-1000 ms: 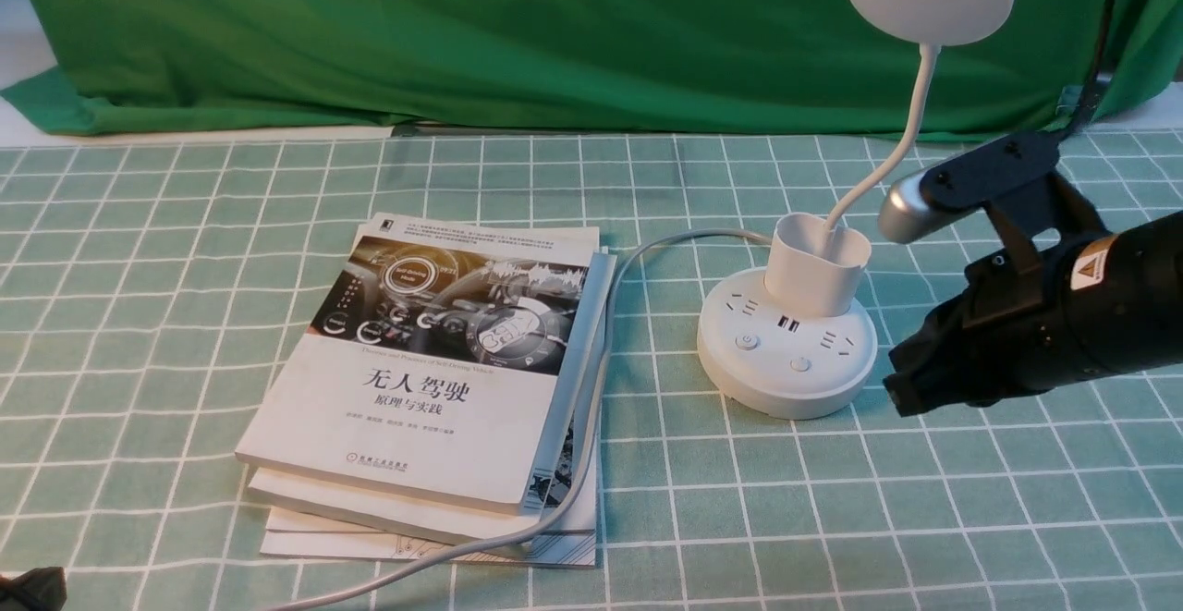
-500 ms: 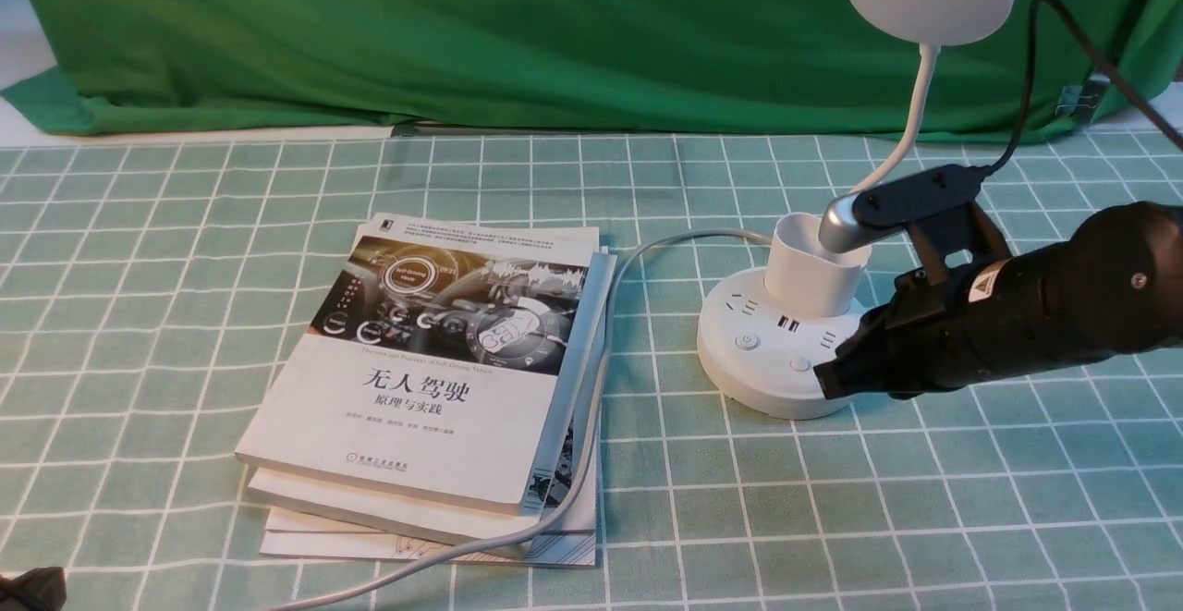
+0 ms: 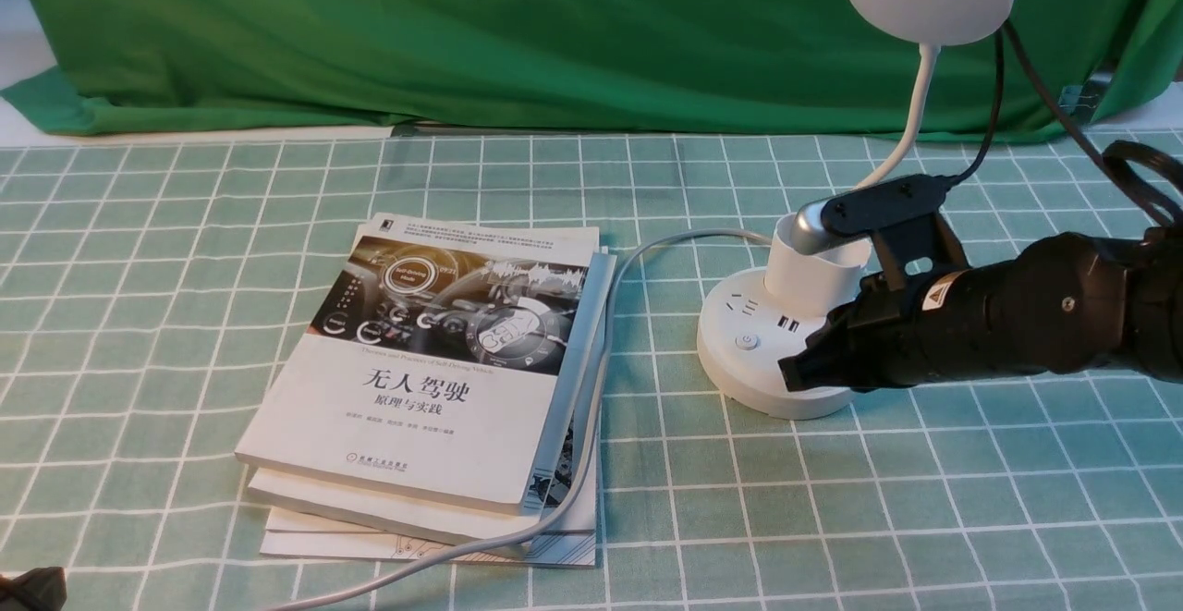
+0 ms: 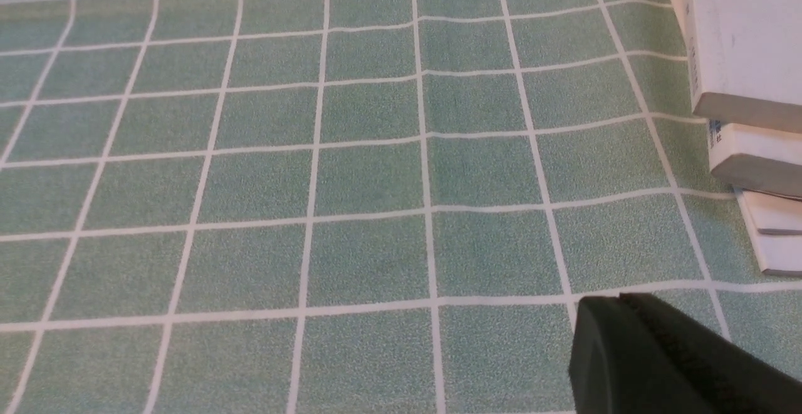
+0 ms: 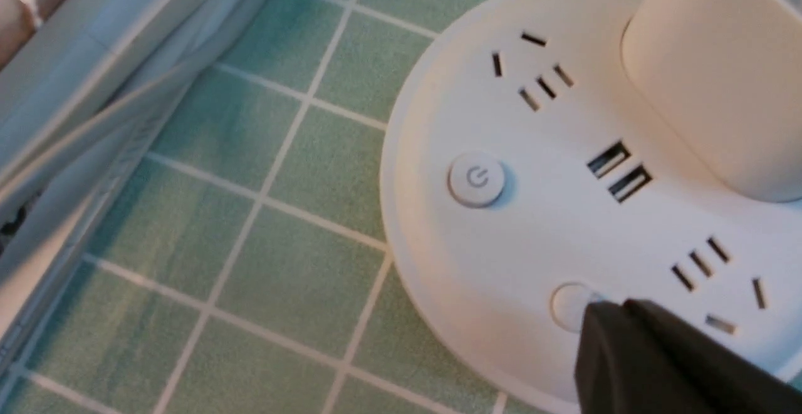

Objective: Turn on the table lamp.
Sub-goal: 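Press the button on the base of the white desk lamp with the right gripper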

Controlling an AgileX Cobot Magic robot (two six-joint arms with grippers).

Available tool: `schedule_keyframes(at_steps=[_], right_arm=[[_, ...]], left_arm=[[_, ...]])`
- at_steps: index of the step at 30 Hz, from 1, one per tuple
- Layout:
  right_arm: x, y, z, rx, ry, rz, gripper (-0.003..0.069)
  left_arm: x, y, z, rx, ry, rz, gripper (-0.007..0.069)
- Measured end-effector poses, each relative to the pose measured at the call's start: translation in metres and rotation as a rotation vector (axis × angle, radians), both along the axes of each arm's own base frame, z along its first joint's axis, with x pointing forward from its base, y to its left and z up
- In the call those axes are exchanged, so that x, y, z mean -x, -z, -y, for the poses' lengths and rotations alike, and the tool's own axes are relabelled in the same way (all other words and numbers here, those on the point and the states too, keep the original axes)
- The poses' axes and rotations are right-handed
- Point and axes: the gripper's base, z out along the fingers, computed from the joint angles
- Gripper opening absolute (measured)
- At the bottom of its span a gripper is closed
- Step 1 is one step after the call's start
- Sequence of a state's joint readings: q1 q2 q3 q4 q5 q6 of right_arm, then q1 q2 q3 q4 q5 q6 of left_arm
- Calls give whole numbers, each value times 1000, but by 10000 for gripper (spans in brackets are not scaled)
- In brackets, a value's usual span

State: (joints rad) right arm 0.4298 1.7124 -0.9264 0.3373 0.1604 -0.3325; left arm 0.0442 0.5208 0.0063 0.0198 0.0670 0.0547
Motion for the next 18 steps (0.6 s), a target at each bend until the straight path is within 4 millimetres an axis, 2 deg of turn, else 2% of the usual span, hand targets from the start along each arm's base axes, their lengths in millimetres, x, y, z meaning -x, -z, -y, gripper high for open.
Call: schedule_keyframes(at_steps=[13, 18], right_arm=[[-8, 13, -1, 5, 18, 26, 27], [-7, 16, -3, 8, 14, 20, 27]], left_arm=[[0, 0, 0, 0, -3, 1, 21], [5, -9, -3, -9, -34, 103, 21]])
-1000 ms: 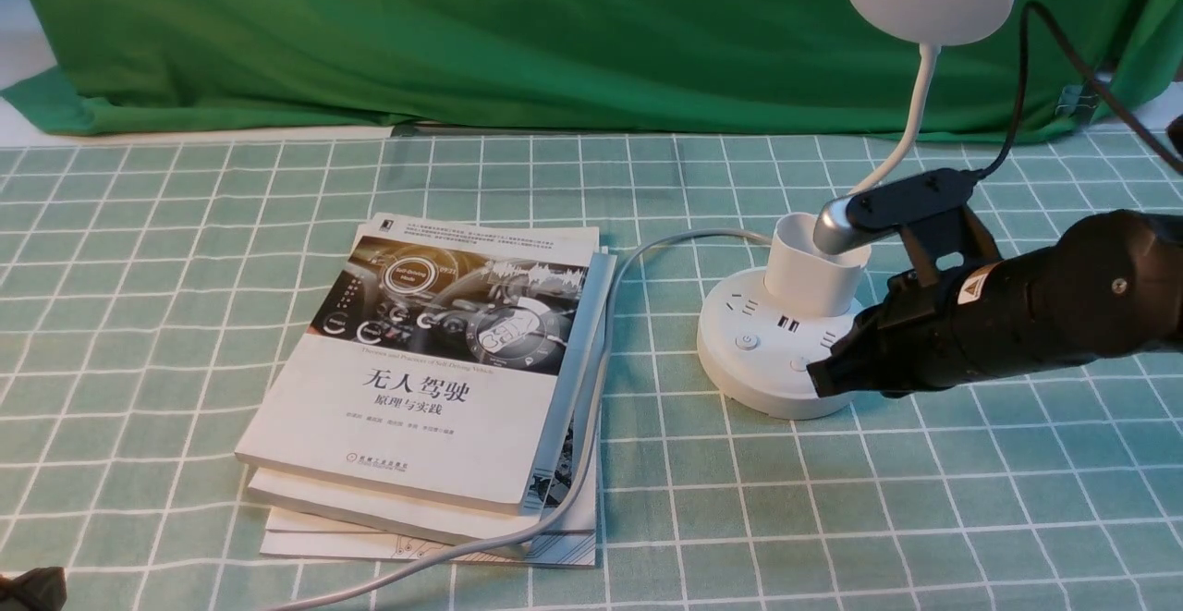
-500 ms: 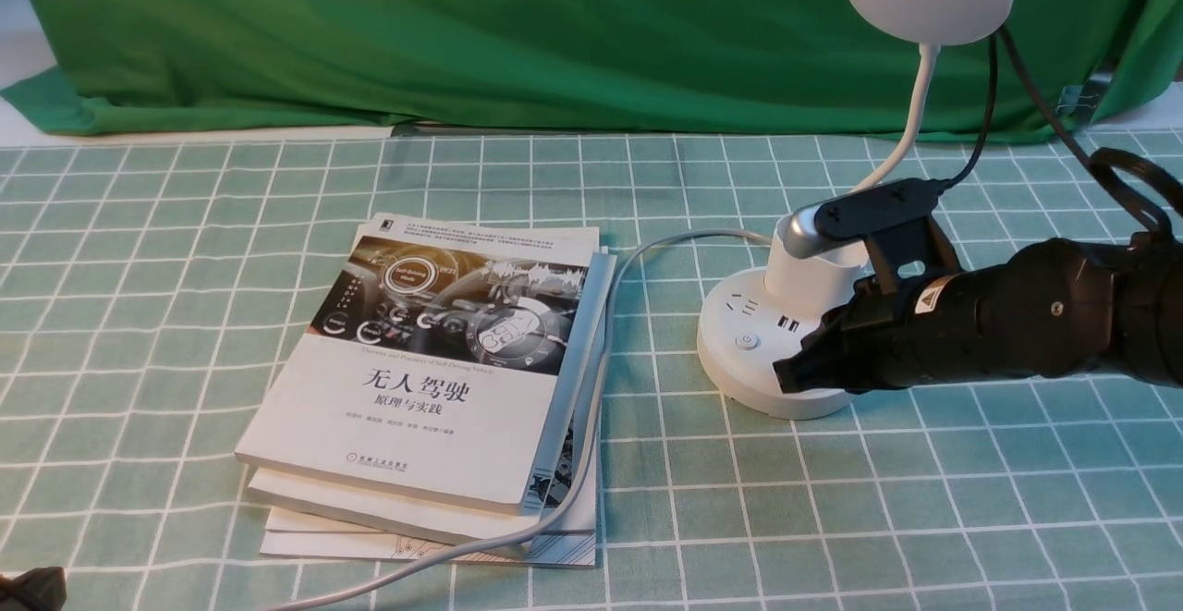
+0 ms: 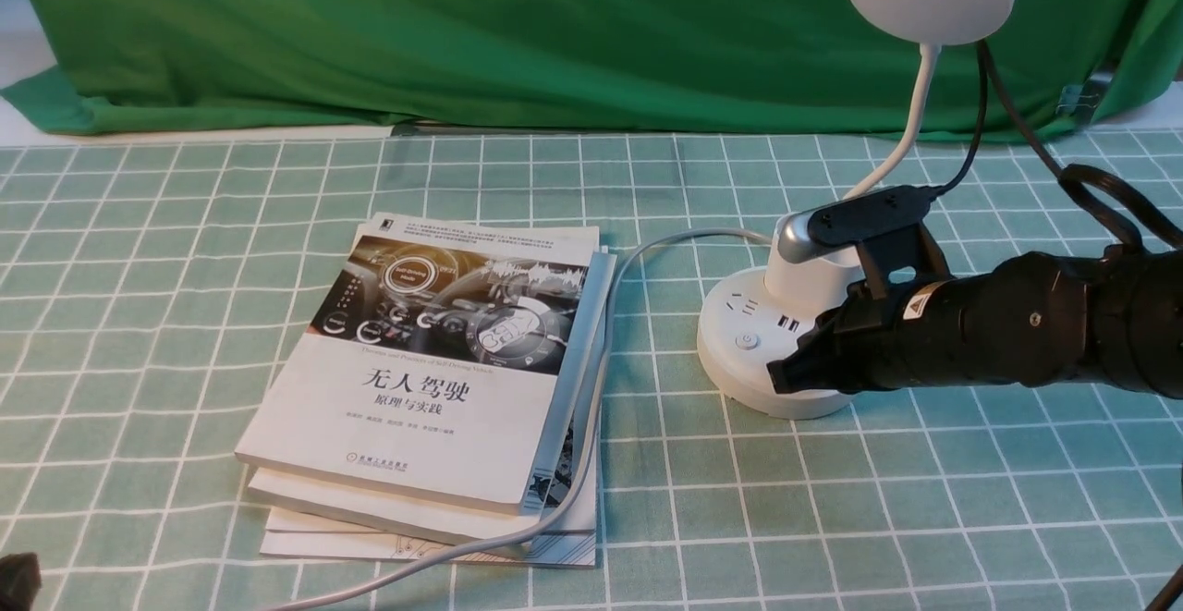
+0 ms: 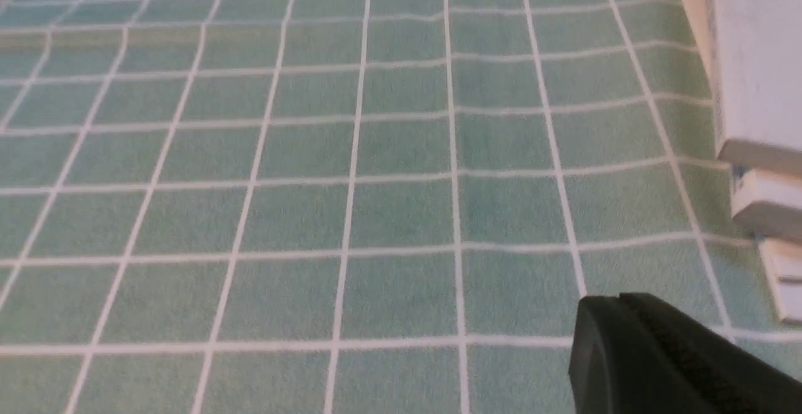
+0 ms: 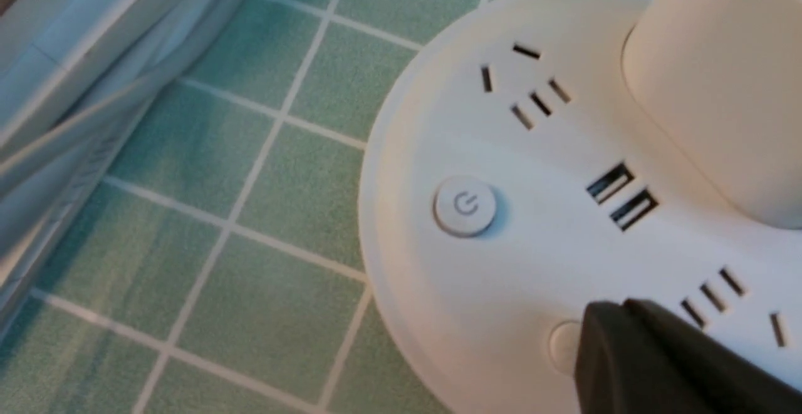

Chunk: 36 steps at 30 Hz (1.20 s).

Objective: Turn on the table lamp.
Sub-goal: 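Press the button on the base of the white desk lamp with the right gripper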

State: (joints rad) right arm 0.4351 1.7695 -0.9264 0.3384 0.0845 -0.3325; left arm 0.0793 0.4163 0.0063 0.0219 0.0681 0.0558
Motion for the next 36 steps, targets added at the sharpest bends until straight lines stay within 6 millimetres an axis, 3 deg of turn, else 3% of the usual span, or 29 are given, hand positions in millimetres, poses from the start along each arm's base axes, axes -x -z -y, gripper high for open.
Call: schedule_keyframes(at_steps=[8, 14, 30, 36], right_arm=[[-1, 6, -2, 6, -1, -10, 27], [-3, 6, -2, 2, 3, 12, 27], [-7, 9, -3, 1, 12, 33, 27], [-9, 15, -7, 5, 8, 34, 27]], left_arm=[[25, -28, 2, -34, -1, 374, 21], [28, -37, 3, -40, 15, 494, 21], [29, -38, 3, -42, 16, 502, 21], [28, -27, 3, -33, 13, 380, 21]])
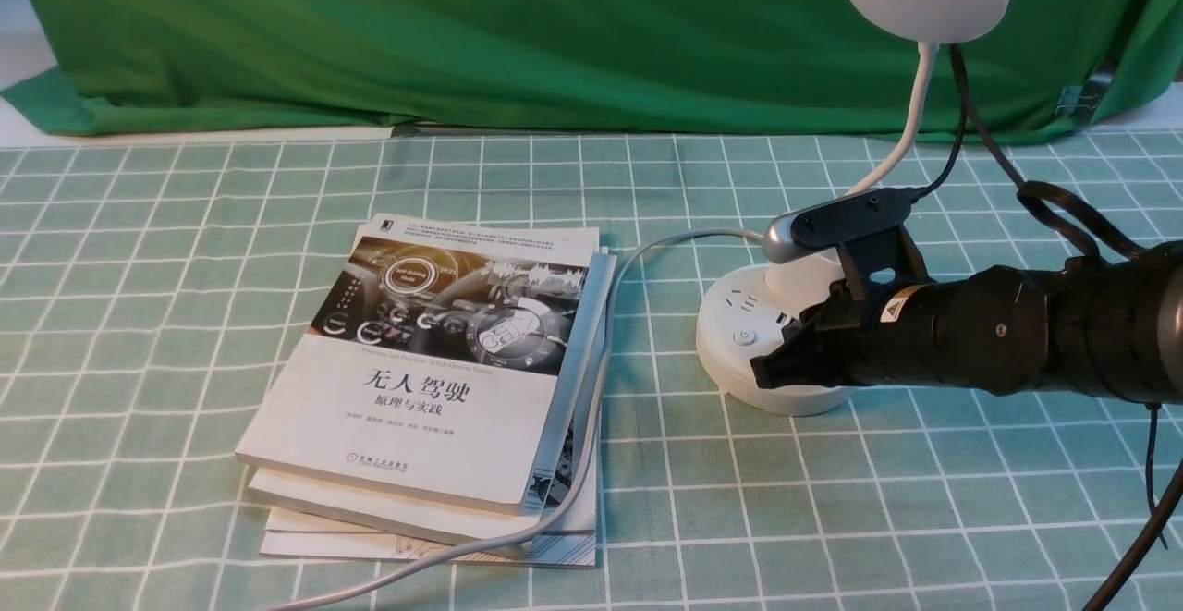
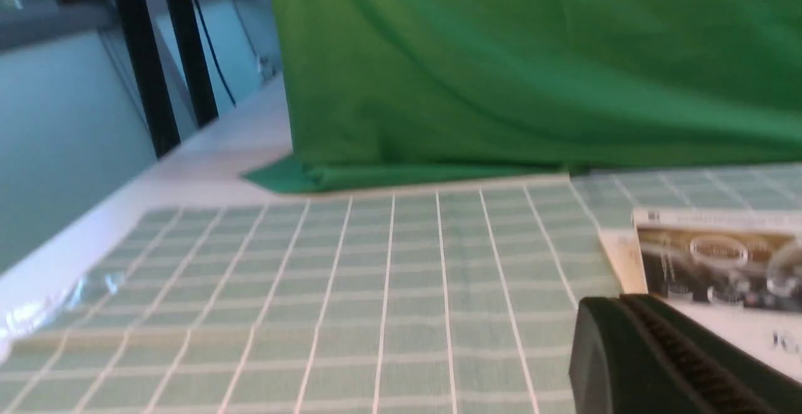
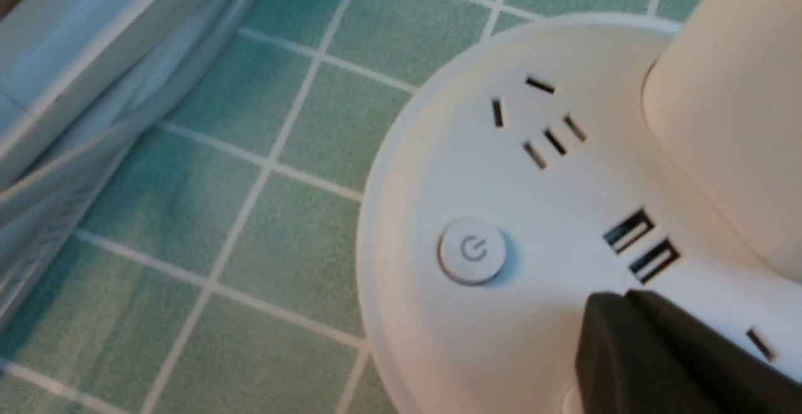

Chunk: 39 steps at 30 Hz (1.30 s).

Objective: Turn on the table lamp.
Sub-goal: 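Press the button on the base of the white desk lamp with the right gripper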

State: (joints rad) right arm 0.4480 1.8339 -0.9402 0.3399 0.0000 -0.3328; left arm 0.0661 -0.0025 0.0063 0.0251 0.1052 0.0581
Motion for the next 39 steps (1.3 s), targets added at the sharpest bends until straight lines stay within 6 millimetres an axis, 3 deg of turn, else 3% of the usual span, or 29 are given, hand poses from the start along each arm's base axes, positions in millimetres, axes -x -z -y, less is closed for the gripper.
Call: schedule_keyframes(at_steps=[5, 14, 25, 39], right_arm=[[-1, 3, -1, 3, -2, -15, 27], [-1, 2, -1, 2, -2, -20, 29], [10, -16, 8, -6, -9, -68, 29], [13, -15, 9, 1, -16, -96, 29]], left_arm=[[1, 11, 0, 10, -3, -116, 21], [1, 11, 0, 15, -3, -120, 21], [1, 11, -2, 34, -36, -115, 21], [1, 11, 0, 37, 1, -115, 21]])
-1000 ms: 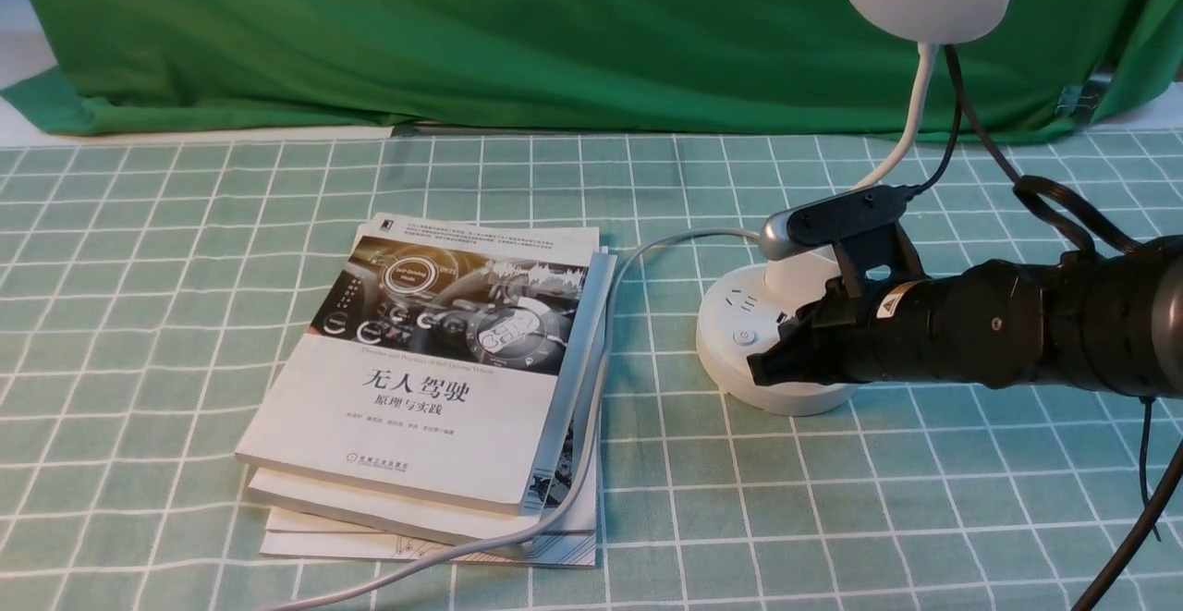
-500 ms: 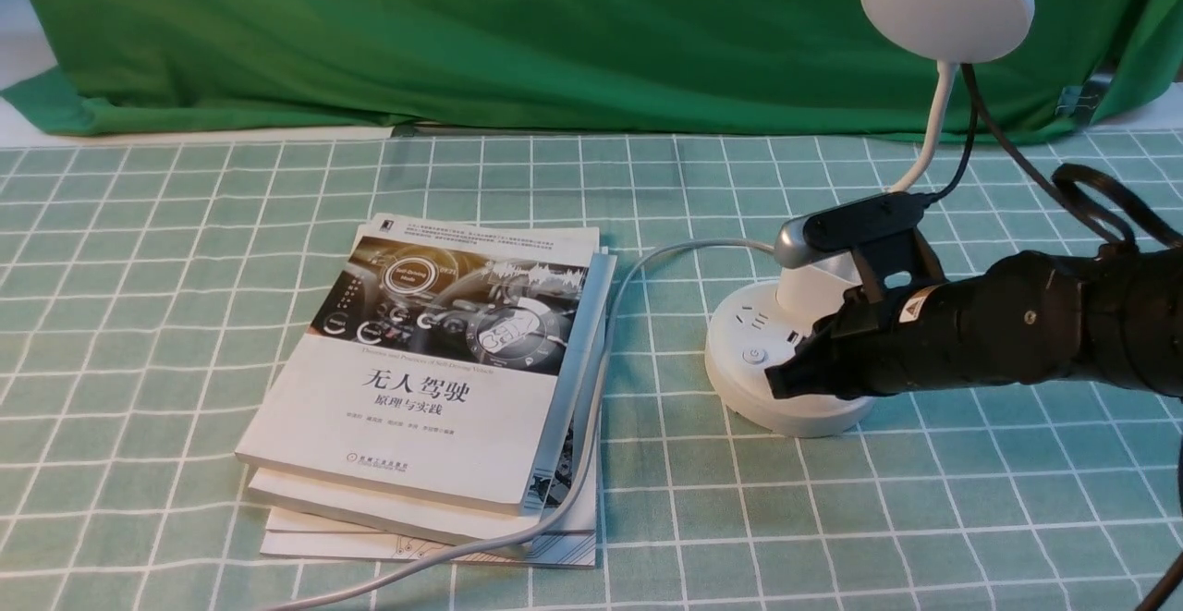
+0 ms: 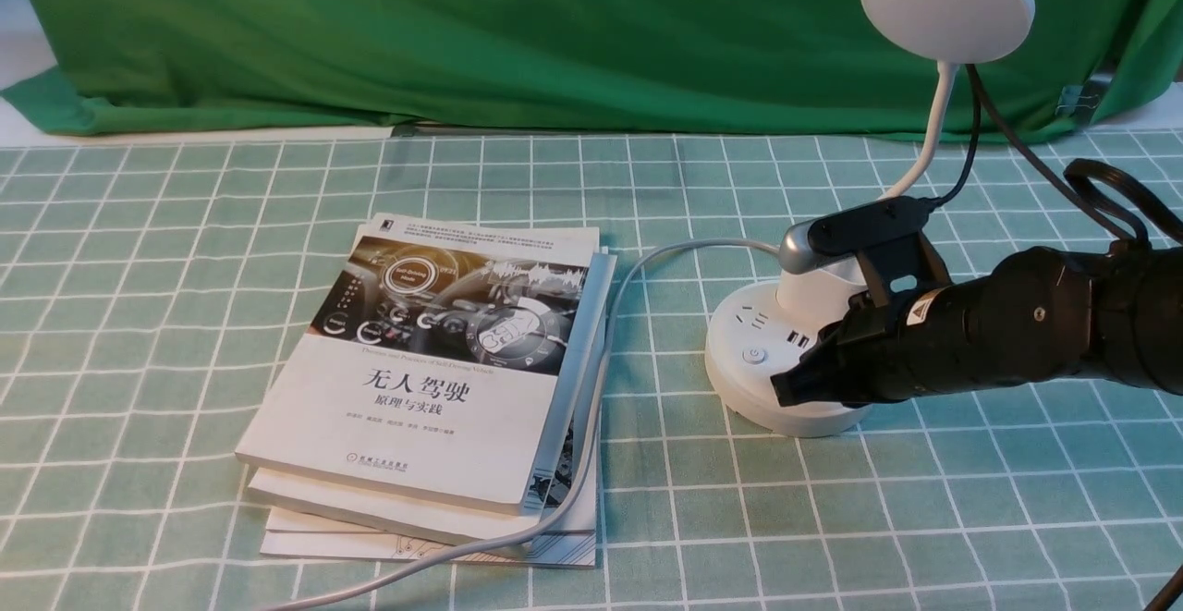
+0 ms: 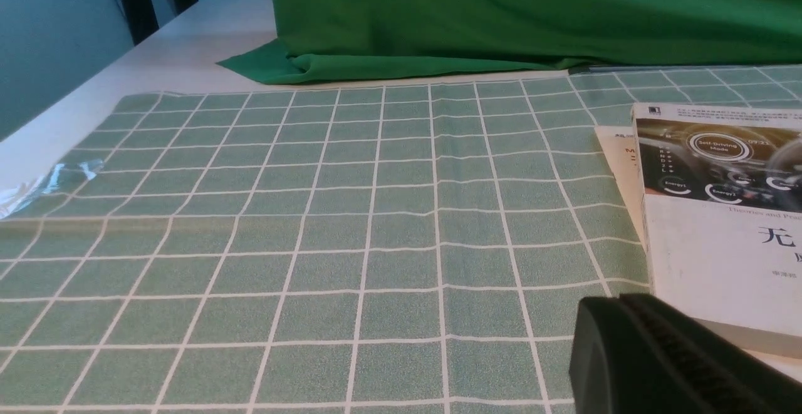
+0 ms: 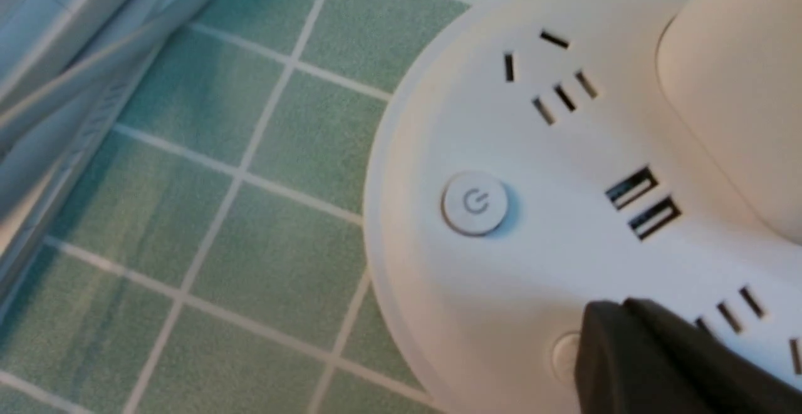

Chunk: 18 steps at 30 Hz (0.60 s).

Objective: Turn on the table lamp.
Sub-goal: 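Press the button on the base of the white desk lamp with the right gripper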

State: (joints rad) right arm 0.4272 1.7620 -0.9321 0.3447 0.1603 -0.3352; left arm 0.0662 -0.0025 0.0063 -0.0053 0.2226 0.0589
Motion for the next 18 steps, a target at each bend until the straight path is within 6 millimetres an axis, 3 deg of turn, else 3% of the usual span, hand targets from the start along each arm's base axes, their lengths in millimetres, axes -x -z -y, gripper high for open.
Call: schedule_keyframes(at_steps=[11, 18], right_arm=[[-5, 12, -9, 10, -15, 1, 28], [3, -3, -10, -2, -32, 7, 28]], left_arm=[[0, 0, 0, 1, 0, 0, 21], [0, 0, 0, 1, 0, 0, 21]])
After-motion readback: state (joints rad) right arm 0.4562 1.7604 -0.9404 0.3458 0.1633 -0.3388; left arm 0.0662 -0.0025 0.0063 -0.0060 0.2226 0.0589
